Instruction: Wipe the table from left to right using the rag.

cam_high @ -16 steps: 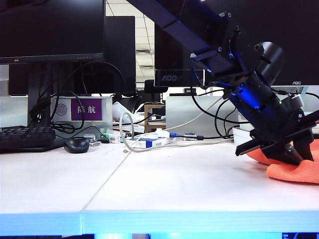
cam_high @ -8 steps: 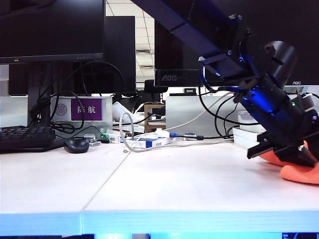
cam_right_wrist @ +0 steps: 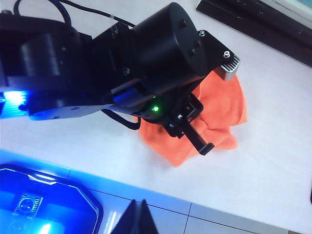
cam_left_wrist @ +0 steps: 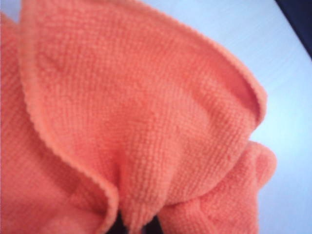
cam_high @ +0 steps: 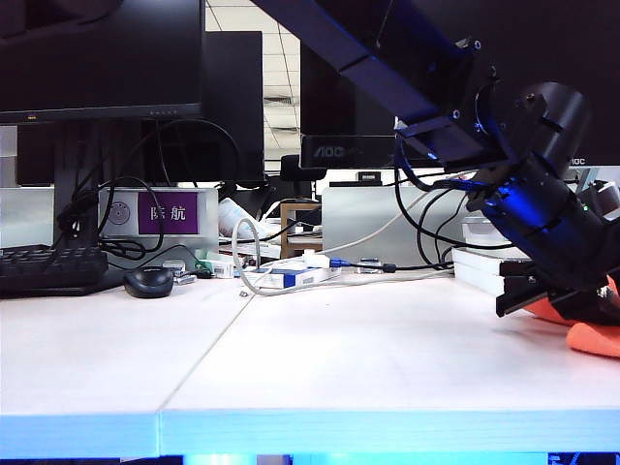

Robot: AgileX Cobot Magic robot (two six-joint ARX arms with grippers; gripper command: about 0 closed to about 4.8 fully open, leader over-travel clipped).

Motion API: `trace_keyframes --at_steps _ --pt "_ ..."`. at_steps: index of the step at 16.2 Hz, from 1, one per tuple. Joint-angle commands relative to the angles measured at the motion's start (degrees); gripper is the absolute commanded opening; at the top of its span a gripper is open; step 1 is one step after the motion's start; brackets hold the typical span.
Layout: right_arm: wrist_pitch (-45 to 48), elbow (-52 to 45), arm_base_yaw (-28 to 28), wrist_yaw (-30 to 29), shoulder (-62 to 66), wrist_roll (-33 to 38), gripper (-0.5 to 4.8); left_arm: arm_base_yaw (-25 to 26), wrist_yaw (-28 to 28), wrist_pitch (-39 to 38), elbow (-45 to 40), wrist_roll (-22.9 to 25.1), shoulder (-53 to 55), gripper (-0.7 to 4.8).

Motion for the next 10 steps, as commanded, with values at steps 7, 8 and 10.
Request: trace_keyframes --at_steps 7,8,10 --pt "0.2 0.2 0.0 0.3 -0.1 0.3 -0.04 -0.2 0.4 -0.4 0.5 -0.3 0.9 1.28" --pt "0.2 0.2 0.0 0.3 -0.1 0.3 -0.04 0.2 1.2 -0.7 2.0 -0.3 0.9 1.97" --pt "0.2 0.2 0.0 1.8 -0.1 0.3 -0.04 0.3 1.3 -1.5 3.7 -0.3 0.9 1.96"
